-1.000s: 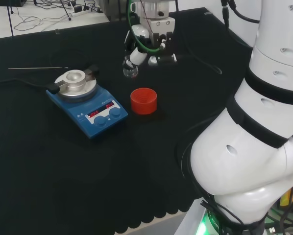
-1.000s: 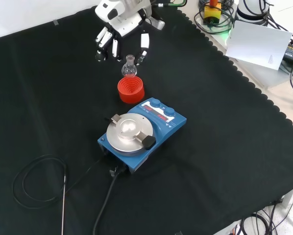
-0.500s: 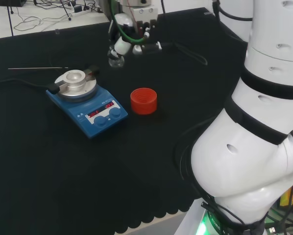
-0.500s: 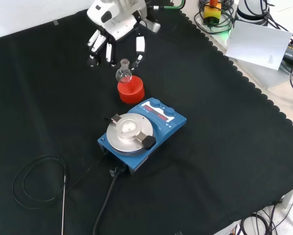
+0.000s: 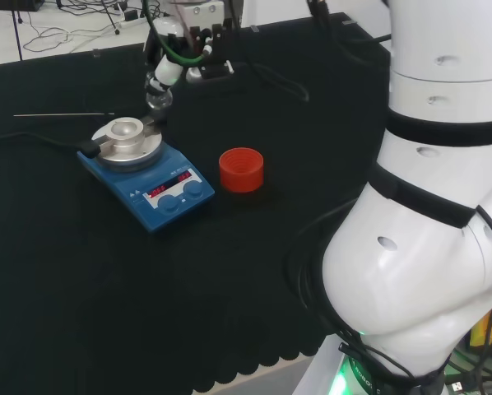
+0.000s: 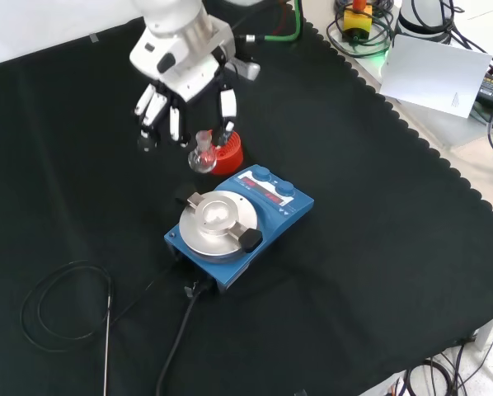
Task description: Place the round-bottom flask on the heater.
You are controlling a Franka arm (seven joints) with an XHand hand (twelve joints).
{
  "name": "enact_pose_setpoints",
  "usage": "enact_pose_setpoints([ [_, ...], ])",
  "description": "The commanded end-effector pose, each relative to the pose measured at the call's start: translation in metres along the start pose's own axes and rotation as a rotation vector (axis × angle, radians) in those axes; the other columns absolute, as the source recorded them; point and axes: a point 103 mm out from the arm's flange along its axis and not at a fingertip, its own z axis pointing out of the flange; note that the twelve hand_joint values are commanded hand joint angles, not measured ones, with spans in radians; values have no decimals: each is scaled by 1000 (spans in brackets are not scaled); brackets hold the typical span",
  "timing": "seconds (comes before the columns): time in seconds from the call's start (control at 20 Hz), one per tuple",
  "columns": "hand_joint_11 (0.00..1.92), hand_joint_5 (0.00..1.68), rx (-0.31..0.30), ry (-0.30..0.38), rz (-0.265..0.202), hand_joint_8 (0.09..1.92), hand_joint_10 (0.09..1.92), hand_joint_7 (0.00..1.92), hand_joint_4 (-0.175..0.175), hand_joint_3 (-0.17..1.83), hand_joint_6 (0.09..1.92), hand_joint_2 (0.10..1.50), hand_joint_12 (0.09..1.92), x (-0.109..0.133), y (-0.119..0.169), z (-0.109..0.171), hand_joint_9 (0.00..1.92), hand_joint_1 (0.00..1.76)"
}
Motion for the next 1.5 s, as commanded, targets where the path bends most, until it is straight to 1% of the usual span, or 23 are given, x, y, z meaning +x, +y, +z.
enact_pose_setpoints([
  [0.05, 316, 1122, 64, -4, -51, 627, 606, 188, 175, 862, 1036, 626, 1342, 27, 20, 19, 518, 1089],
  [0.25, 316, 1125, 79, -6, -72, 628, 606, 188, 175, 865, 1034, 624, 1342, 32, 25, 23, 518, 1090],
  [0.8, 317, 1126, 87, -11, -104, 628, 607, 189, 175, 866, 1033, 623, 1342, 42, 34, 26, 519, 1091],
  [1.5, 317, 1126, 114, -21, -121, 629, 607, 189, 174, 867, 1032, 622, 1342, 48, 47, 34, 519, 1091],
])
